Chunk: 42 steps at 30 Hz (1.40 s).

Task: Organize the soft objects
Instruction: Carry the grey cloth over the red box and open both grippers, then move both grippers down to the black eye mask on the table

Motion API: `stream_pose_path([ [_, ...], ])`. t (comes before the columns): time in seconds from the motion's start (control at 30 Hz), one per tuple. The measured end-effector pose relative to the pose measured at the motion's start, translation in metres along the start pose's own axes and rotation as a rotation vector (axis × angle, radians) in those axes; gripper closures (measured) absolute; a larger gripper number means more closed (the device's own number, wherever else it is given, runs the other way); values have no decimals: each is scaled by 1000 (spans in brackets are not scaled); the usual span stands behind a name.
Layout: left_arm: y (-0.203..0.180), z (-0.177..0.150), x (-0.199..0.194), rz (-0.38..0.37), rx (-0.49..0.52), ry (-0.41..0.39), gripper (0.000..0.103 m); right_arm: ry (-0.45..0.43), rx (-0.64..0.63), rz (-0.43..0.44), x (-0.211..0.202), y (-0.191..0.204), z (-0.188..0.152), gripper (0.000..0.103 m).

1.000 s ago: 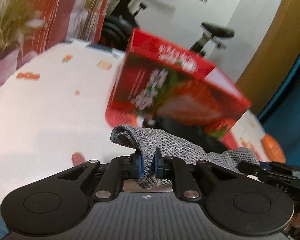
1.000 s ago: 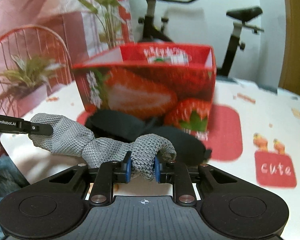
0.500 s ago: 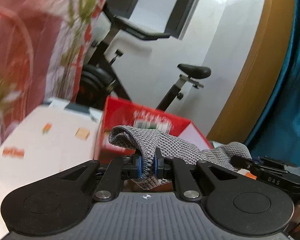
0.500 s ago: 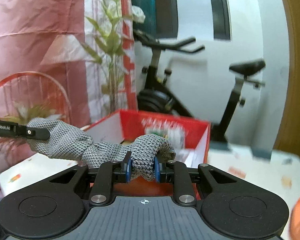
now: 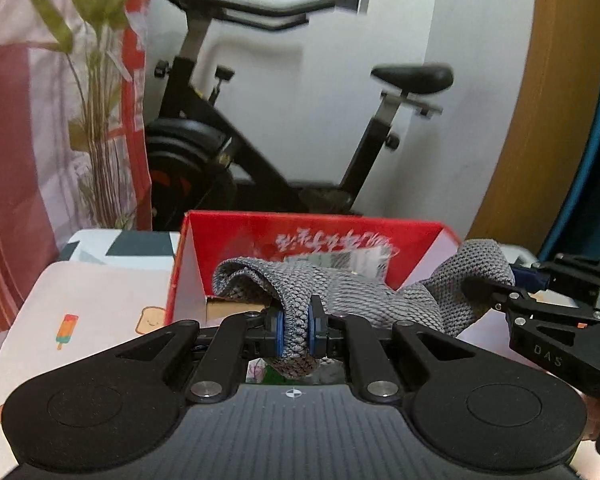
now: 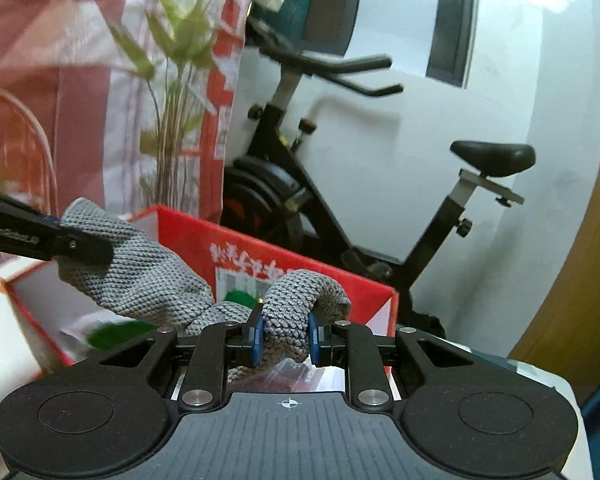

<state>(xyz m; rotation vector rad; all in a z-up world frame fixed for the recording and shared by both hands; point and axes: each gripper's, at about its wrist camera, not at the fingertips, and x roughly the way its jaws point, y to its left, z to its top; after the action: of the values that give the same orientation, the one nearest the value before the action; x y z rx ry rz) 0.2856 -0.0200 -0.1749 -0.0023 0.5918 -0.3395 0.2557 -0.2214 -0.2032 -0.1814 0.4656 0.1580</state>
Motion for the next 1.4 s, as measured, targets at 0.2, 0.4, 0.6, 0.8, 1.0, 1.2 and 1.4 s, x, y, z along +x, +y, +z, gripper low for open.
stream_pose_path([
  [0.2,7,2,42,47,22,100,91,106,11,29,40,-3,-7,84],
  [0.4,18,1,67,59,27,170,89,175,44,25,58,-8,-15,83],
  [0.6,26,1,68,38,30,169,71,175,24,3,56,-10,-9,70],
  [0.8,20,3,48,-5,26,105,32,84,45,-39,32,-19,4,37],
  [1.0,11,7,16,-34,27,17,13,-26,107,-41,-13,-28,10,8],
  [1.2,3,-5,-27,-40,14,-75,14,-98,195,-26,-60,-34,1,1],
  [1.4,1,-36,-62,-76,-50,-95,16,-97,282,-19,-93,-35,-34,0],
])
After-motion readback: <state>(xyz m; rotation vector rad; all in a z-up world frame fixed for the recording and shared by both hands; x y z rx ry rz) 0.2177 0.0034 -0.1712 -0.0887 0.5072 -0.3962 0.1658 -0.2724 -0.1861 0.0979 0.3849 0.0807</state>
